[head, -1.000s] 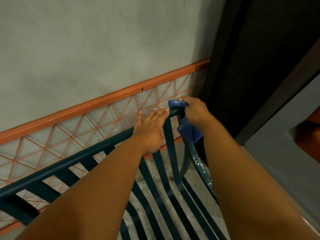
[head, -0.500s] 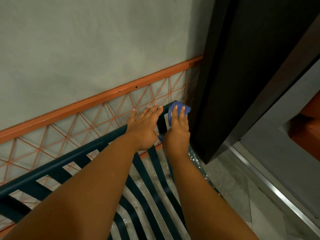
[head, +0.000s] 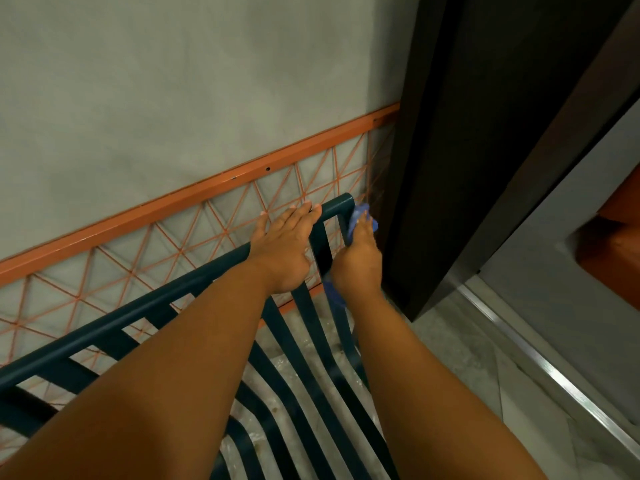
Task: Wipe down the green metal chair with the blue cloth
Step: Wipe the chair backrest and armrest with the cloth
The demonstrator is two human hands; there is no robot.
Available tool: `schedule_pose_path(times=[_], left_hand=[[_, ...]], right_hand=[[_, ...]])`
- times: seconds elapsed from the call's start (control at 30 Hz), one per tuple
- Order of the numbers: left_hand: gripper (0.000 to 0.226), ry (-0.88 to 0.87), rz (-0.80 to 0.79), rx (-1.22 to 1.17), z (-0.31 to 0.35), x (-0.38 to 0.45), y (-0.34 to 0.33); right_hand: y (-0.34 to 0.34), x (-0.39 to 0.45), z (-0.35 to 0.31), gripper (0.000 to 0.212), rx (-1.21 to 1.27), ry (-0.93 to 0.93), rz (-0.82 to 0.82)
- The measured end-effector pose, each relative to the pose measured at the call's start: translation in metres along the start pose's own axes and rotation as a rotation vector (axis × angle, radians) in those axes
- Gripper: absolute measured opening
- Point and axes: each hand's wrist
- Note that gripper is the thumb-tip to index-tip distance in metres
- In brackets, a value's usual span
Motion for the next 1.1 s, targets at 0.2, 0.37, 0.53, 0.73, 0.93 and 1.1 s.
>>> schedule_pose_path(times=[0.2,0.37,0.53,0.73,0.93,1.1], left_hand=[[0.087,-0.003,0.007,0.009,0.000,0.000,0.000],[0.089,-0.007,0.012,0.004,0.001,-0.001,0.000],[0.088,-0.006,0.028,0.015,0.002,-0.001,-0.002],[0.088,0.004,0.032,0.025,0.001,0.001,-0.004],[0.086,0.016,0.024,0.010,0.001,0.001,-0.003],[0.089,0.009,0.032,0.030,0.003,0.000,-0.003]], right_hand=[[0.034,0.061,-0.005,0.026,0.272,-0.125,-0.170],[0.039,0.072,-0.001,0.042,-0.333,-0.241,-0.463],[0.033,0.041,-0.011,0.037,-0.054,-0.076,-0.204],[0.001,-0.006,0.009,0.072,0.042,-0.091,0.023],[-0.019,-0.014,0.002,0.055,-0.386,0.416,0.338],[-0.009,-0.001,0.026,0.048,-0.689,0.563,0.290]])
Point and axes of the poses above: each hand's wrist, its own x-axis towards the middle knuckle, its own y-axis out of the back of the hand, z = x × y, and after that the axes turned 4 degrees about -x, right-handed
